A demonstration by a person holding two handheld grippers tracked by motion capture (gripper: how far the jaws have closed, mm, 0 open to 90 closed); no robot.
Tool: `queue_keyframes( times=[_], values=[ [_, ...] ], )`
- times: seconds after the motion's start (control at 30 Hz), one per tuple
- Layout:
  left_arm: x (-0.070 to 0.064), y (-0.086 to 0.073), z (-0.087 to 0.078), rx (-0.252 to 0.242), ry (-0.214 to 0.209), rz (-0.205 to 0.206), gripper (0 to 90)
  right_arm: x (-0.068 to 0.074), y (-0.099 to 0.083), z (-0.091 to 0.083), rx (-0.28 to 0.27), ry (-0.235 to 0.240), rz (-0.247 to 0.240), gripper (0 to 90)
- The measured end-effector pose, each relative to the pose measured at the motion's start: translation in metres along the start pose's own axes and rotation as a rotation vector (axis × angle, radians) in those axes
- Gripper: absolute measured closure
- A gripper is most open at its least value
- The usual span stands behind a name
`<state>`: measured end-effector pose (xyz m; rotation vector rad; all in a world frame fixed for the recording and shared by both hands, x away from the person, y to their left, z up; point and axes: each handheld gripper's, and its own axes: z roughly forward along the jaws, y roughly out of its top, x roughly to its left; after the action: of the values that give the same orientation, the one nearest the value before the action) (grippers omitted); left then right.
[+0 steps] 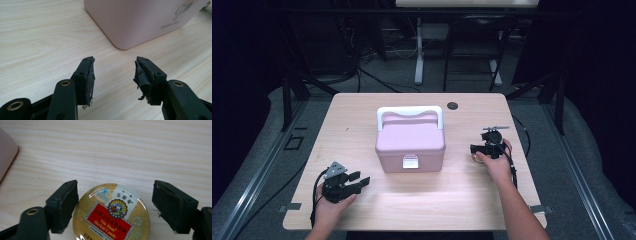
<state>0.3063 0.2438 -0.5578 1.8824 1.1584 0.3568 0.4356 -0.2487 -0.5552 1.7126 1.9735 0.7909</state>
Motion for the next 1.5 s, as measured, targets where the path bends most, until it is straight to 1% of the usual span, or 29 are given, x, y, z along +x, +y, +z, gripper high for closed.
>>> queue_keyframes(
  times=[0.07,0.2,0.33,0.37,0.5,0.6,0.8,1.17,1.33,1.4,1.43,1.47,1.5],
  values=[
    [0.000,0.000,0.000,0.002,0.000,0.001,49.3,-0.003,-0.001,0.004,0.009,0.012,0.023,19.6],
    [0.000,0.000,0.000,0.001,-0.001,0.000,49.2,-0.003,-0.002,0.006,0.018,0.020,0.034,19.7],
    [0.000,0.000,0.000,0.002,0.000,-0.001,49.2,0.000,-0.004,0.008,0.033,0.023,0.016,22.7],
    [0.000,0.000,0.000,0.000,0.000,-0.001,49.1,0.002,-0.005,0.007,0.036,0.013,0.004,22.6],
    [0.000,0.000,0.000,0.003,-0.002,-0.001,49.0,0.003,-0.007,0.006,0.035,0.002,-0.012,22.3],
    [0.000,0.000,0.000,0.003,-0.002,-0.001,49.0,0.004,-0.008,0.004,0.051,0.003,-0.008,22.4],
    [0.000,0.000,0.000,-0.001,0.000,-0.002,49.0,0.007,-0.013,-0.001,0.052,0.009,-0.031,22.8],
    [0.000,0.000,0.000,0.001,-0.001,-0.001,49.0,0.014,-0.035,-0.019,0.050,0.024,-0.055,23.0],
    [0.000,-0.001,0.000,0.004,0.004,-0.006,49.0,0.020,-0.048,-0.030,0.054,0.038,-0.070,23.0],
    [0.000,-0.001,0.000,0.004,0.004,-0.006,49.0,0.022,-0.057,-0.038,0.057,0.048,-0.077,22.9],
    [0.000,-0.001,0.000,0.002,0.002,-0.005,49.0,0.022,-0.057,-0.038,0.057,0.048,-0.077,22.9],
    [-0.001,-0.001,0.000,0.001,0.003,-0.005,49.0,0.022,-0.060,-0.041,0.054,0.050,-0.076,23.0],
    [-0.001,-0.001,0.000,0.001,0.003,-0.004,49.0,0.022,-0.068,-0.046,0.041,0.048,-0.079,23.0]
  ],
)
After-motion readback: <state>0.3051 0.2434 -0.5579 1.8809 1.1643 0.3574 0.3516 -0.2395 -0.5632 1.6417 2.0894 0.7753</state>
